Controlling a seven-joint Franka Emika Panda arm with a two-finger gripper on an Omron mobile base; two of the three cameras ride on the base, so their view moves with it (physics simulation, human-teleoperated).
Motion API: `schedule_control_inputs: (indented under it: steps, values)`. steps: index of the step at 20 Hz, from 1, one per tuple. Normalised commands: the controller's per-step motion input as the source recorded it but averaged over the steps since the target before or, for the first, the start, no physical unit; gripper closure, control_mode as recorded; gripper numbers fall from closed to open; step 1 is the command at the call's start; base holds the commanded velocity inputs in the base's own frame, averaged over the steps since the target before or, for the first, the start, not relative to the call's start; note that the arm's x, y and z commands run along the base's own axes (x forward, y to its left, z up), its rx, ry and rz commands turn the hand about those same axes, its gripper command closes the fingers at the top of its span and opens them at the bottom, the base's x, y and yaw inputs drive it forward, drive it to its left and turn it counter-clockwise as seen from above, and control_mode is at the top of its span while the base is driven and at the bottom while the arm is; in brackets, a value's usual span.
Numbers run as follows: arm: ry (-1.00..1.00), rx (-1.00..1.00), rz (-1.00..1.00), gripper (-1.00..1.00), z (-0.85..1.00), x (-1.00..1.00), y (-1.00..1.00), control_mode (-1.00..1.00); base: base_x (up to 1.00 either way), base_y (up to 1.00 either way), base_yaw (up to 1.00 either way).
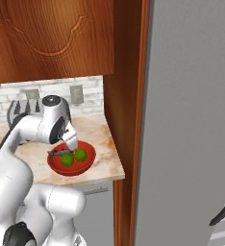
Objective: Take the lime, lime, and fish from the freezer and place them in the bowl on the counter.
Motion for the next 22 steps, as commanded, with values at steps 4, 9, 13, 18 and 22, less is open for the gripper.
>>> schedule_control_inputs:
  steps: [4, 9, 13, 18, 22]
  values:
    - [-0.56, -0.01, 0.0, -1.0, 1.0, -0.78, -0.03, -1.0, 0.0, 0.0, 0.0]
    - [-0.58, 0.03, -0.01, -1.0, 1.0, -0.98, -0.58, -1.0, 0.0, 0.0, 0.0]
    - [-0.45, 0.14, -0.1, -1.0, 0.82, -1.0, -0.99, -1.0, 0.0, 0.0, 0.0]
    - [-0.21, 0.29, -0.13, -1.0, 0.06, -1.0, -1.0, -1.0, 0.0, 0.0, 0.0]
    - [0.0, 0.03, -0.13, -1.0, -0.03, -0.21, -0.21, -1.0, 0.0, 0.0, 0.0]
